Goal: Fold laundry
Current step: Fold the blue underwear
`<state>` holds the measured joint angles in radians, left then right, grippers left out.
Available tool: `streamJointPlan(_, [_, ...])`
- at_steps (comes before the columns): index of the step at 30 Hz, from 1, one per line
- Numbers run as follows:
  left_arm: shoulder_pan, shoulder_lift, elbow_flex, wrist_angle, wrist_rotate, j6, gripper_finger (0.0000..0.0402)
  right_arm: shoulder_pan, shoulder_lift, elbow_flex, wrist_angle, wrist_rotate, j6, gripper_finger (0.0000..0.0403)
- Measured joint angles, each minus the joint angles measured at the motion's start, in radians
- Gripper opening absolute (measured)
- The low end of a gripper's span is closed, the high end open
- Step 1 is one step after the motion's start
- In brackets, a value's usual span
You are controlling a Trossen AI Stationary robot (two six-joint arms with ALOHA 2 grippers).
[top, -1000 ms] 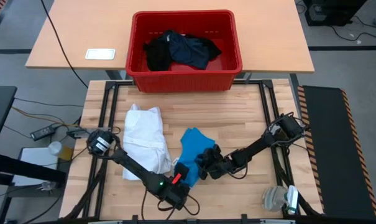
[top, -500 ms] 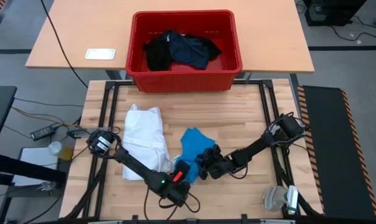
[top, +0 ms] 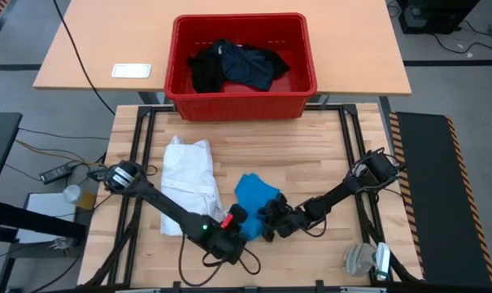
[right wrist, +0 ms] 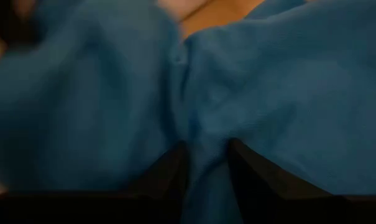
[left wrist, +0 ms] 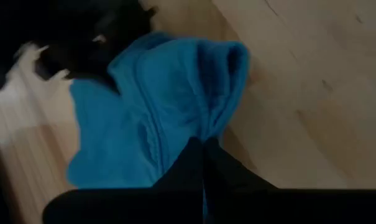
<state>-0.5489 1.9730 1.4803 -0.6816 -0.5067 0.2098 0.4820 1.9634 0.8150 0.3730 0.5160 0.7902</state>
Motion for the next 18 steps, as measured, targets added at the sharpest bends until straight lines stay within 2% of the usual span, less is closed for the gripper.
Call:
streamJointPlan(4, [0.026,-0.026,0.001,0.013,0.058,-0.004,0.0,0.021,0.001,-0.001,0.028,-0.051,-0.069,0.0129])
streamJointPlan(8, [0.032,-0.024,0.0,0.037,0.206,-0.005,0.0,0.038,0.0,0.0,0.058,-0.13,-0.11,0.0129])
streamJointPlan(16, [0.039,-0.062,0.002,0.069,0.201,-0.039,0.0,0.076,-0.027,-0.002,0.072,-0.133,-0.164,0.0129])
streamJointPlan(18, [0.047,-0.068,0.002,0.099,0.195,-0.035,0.0,0.08,-0.029,-0.002,0.077,-0.162,-0.168,0.0129])
